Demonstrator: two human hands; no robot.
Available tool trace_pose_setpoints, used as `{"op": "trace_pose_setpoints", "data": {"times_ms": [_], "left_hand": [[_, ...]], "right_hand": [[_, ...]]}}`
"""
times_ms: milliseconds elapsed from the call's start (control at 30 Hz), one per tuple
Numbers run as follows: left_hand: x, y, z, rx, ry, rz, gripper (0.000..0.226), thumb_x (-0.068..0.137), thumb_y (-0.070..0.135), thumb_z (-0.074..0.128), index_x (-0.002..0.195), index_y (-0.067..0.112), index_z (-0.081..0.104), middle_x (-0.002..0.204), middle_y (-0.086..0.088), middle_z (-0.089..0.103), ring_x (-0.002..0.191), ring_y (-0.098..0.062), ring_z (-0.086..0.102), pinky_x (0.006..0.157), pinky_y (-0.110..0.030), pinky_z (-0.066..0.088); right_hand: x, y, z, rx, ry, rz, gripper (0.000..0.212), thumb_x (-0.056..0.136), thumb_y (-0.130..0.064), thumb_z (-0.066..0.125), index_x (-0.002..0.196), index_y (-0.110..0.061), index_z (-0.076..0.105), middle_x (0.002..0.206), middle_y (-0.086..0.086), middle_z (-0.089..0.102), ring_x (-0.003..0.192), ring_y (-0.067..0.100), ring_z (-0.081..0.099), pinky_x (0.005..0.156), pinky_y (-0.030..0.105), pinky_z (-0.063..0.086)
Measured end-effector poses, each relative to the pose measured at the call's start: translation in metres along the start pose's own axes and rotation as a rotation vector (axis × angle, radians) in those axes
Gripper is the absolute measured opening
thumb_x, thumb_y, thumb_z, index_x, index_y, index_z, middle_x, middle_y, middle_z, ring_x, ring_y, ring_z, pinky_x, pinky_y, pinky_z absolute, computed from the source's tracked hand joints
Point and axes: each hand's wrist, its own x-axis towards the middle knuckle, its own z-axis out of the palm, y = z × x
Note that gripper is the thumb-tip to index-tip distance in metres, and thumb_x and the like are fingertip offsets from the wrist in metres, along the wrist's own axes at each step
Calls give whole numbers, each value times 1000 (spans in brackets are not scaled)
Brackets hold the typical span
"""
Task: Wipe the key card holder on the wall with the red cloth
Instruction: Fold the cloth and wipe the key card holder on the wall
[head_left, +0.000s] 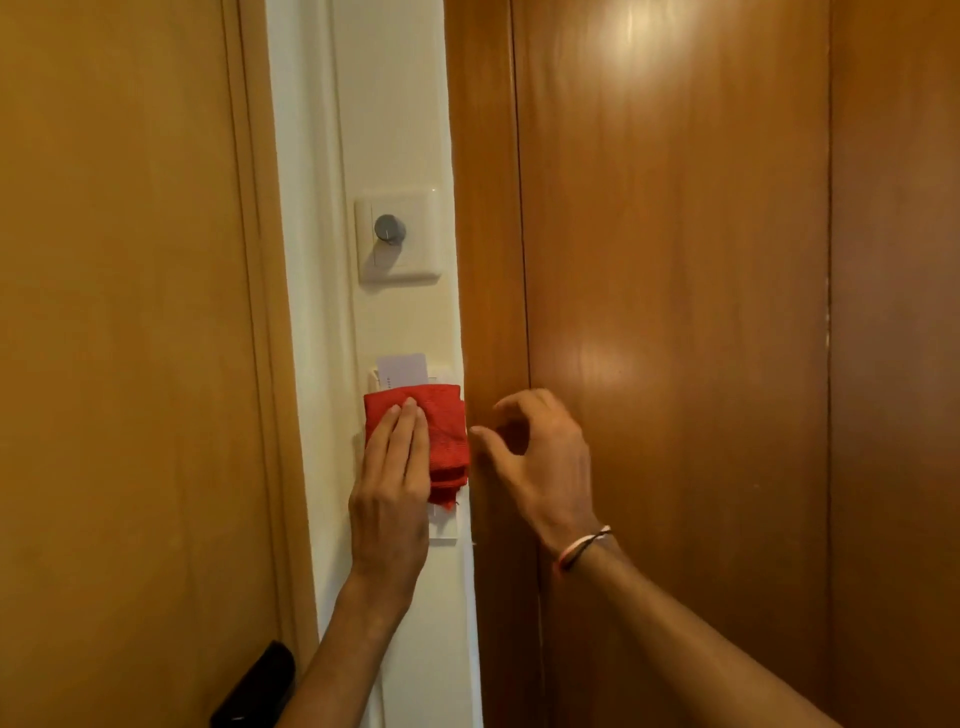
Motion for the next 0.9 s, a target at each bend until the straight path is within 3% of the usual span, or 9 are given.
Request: {"op": "trace_pose_setpoints", "data": {"times_ms": [100,233,333,500,700,900], "left_hand": [[-5,8,9,34,-49,14,89,72,33,83,144,-1,43,147,-26,47,138,-46,40,104,-65,44],[10,11,10,126,-67,8,82,87,35,69,150,1,29,156,-27,30,145,-47,25,114,-64,32],[11,11,11,124,-109,2,75,94,34,57,152,1,23,158,-26,23,147,-46,18,119,-61,24],[-15,1,21,175,-227,83,62,102,40,28,153,5,20,161,-22,13,150,-44,5,122,-59,20],[5,11,21,16,-40,3,64,102,41,28,154,6,19,161,-21,19,151,-39,12,123,-55,18],[5,-5,23,108,-86,94,64,101,40,38,152,4,24,160,-23,20,150,-41,12,122,-57,21]], "right_hand": [[8,35,-20,-460,174,-265,49,94,-44,68,134,-15,64,147,15,59,136,30,56,113,43,46],[23,80,-36,-731,127,-281,72,101,-56,44,160,-15,37,169,20,29,157,36,29,127,54,30],[23,103,-31,-817,112,-329,75,103,-59,34,163,-15,27,172,17,22,161,34,19,130,53,24],[28,114,-15,-822,241,-350,81,101,-65,33,164,-16,25,172,17,21,161,34,18,131,51,19],[26,116,-13,-848,246,-371,85,98,-72,32,164,-18,27,171,19,22,161,36,19,131,53,18],[22,117,-12,-855,241,-385,84,98,-71,32,164,-19,26,171,21,22,160,37,20,129,55,21]]}}
